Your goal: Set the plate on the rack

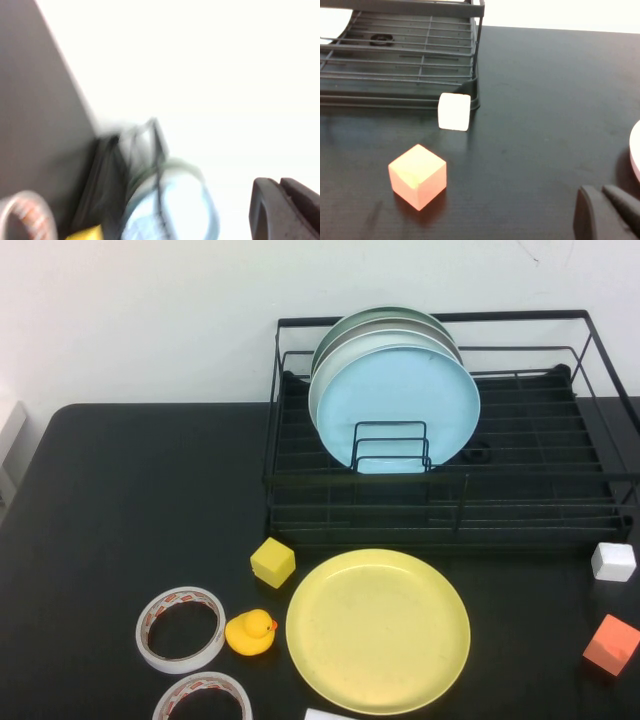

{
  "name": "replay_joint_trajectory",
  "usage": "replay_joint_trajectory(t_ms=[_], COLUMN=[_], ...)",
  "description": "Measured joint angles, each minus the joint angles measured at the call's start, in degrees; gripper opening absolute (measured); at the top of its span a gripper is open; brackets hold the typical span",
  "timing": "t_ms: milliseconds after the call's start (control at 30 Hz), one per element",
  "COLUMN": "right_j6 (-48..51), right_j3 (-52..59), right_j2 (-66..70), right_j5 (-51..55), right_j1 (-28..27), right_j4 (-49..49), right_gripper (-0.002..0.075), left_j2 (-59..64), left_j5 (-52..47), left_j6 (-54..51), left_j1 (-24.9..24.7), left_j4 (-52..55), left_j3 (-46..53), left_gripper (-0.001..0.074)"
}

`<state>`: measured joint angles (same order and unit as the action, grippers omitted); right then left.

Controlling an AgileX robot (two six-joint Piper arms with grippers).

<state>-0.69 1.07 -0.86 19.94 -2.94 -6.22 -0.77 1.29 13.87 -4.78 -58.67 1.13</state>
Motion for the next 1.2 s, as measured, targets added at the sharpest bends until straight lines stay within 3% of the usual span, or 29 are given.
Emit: replay_joint_trajectory(t_ms=[200,433,633,800,967,1200], right_j6=[0.00,0.00,0.00,0.00,0.00,0.00], right_j3=[0.00,0.00,0.00,0.00,0.00,0.00], right_j2=[0.00,0.00,0.00,0.00,0.00,0.00], right_j5=[0.00,0.00,0.00,0.00,0.00,0.00], right_j1=[0.00,0.00,0.00,0.00,0.00,0.00], right_j4=[0.00,0.00,0.00,0.00,0.00,0.00], right_gripper=[0.0010,0.0010,0.0010,0.0010,0.0010,0.0010], left_j2=[0.00,0.00,0.00,0.57,10.28,31.01], left_j5=[10.41,12.43,12.15,-1.89,-23.26,-50.18], left_j6=[-0.45,-0.02,6.54,4.34,-5.96,-27.14], left_j1=[0.00,0.00,0.00,0.00,0.00,0.00], left_j4=[-7.27,-8.56,-8.92,11.59,31.52,33.78], left_j3=[0.00,0.00,0.00,-5.52,-22.79,-40.29], left_gripper=[-0.0003,-0.0003,-0.0003,-0.0003,-0.0003,-0.0003])
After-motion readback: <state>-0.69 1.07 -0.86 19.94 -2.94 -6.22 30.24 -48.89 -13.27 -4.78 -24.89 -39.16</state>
